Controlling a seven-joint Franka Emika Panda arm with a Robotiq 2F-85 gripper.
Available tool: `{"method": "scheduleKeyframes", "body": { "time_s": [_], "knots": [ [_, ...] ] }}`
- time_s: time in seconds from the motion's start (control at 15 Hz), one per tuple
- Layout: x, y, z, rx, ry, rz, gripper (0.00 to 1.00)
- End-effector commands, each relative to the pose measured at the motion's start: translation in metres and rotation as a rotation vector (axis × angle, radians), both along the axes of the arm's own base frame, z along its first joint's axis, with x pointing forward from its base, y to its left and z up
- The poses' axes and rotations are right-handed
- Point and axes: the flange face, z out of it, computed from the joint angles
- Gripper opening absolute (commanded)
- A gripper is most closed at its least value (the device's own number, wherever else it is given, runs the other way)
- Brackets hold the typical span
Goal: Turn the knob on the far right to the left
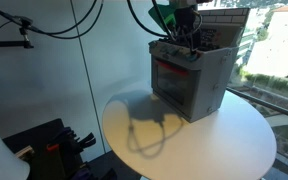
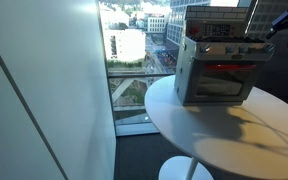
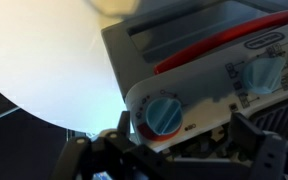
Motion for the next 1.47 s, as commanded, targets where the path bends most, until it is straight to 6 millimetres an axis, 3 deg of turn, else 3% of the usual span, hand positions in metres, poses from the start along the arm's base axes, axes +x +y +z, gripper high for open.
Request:
{"method": "scheduleKeyframes", "body": {
  "time_s": [0.0,1.4],
  "knots": [
    [0.01,0.002,0.002,0.03,-0.044,-0.027,1.0],
    [0.026,0.013,-0.01,0.07,-0.121,-0.075,1.0]
  ]
}}
